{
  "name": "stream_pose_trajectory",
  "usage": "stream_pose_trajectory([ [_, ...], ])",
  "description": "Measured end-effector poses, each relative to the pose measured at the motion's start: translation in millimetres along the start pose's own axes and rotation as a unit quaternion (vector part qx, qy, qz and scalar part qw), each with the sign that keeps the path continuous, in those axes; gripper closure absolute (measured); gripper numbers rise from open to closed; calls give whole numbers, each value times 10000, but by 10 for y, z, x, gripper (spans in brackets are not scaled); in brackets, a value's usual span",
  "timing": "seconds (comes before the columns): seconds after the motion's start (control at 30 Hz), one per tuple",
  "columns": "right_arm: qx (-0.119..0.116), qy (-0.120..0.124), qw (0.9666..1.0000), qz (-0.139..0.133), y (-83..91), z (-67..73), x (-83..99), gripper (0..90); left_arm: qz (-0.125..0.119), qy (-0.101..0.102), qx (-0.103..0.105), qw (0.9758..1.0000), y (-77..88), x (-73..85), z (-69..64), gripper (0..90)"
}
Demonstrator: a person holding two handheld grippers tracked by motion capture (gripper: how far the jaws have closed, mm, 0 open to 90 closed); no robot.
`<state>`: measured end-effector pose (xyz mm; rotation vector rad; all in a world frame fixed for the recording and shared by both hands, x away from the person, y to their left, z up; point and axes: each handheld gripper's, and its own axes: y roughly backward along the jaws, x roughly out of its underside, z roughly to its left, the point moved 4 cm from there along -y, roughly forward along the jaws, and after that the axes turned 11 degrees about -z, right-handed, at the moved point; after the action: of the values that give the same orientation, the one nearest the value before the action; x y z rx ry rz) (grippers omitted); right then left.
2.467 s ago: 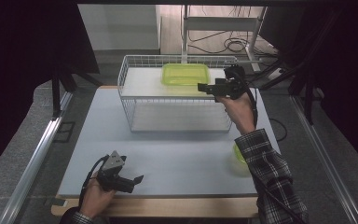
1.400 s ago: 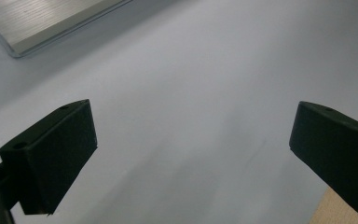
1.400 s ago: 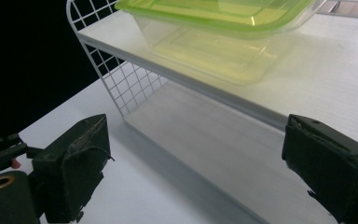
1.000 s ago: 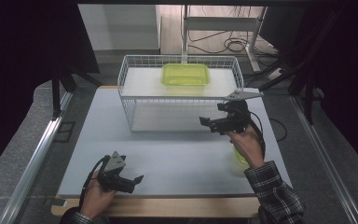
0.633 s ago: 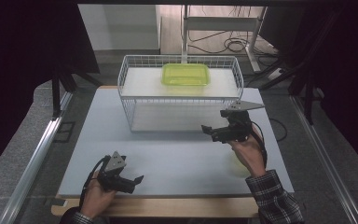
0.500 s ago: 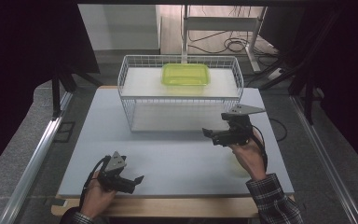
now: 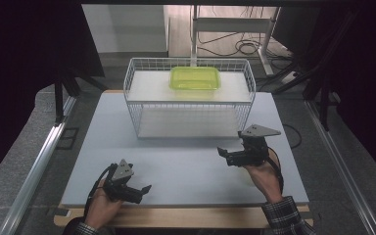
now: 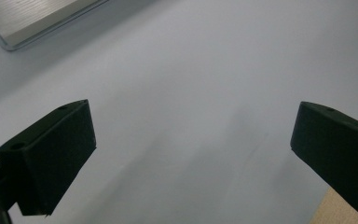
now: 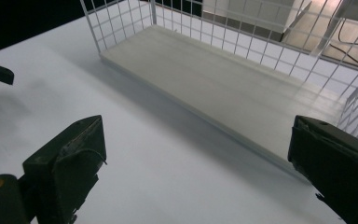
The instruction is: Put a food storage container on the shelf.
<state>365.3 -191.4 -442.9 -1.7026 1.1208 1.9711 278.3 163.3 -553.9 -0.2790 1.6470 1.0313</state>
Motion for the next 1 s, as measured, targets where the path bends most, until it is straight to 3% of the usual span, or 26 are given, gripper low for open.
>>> stream_pose_trajectory([
  [0.8,82,1,9993,353,55,132,455,16,-75,-30,-89,9999,13,-29,-21,0],
  [1.0,78,22,9984,552,53,163,609,13,-66,-18,-98,9999,11,-30,-26,0],
])
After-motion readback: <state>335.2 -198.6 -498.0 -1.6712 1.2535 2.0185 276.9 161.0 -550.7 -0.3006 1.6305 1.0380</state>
